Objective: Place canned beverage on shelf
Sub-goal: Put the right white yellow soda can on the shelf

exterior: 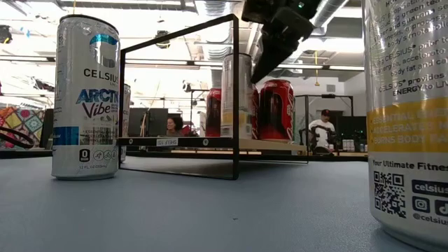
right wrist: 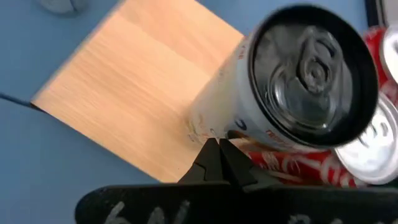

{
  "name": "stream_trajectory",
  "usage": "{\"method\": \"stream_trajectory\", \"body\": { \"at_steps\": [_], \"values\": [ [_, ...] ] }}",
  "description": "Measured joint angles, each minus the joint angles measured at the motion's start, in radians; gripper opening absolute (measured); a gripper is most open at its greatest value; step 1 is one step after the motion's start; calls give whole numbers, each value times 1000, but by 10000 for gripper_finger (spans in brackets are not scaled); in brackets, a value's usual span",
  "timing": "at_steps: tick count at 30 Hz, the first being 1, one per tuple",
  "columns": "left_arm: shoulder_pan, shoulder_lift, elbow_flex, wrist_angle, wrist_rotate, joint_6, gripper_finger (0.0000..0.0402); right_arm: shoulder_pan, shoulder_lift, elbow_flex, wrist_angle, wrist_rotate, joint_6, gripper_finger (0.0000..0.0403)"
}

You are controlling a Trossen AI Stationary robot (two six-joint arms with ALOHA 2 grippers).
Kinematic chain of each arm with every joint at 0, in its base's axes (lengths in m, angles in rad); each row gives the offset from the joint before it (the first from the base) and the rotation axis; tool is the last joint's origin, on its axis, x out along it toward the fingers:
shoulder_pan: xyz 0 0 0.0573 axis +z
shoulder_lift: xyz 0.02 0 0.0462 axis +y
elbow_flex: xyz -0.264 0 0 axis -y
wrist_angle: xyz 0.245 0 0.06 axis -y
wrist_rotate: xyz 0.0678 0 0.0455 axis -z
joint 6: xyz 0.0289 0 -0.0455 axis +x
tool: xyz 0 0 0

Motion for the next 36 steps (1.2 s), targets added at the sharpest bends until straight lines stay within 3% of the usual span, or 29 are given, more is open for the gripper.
{"method": "stream_trajectory", "body": {
  "at_steps": [36],
  "values": [
    [0,0,0,0,-55,-3,371,-81,47,2,193,-34,-87,0]
  ]
}}
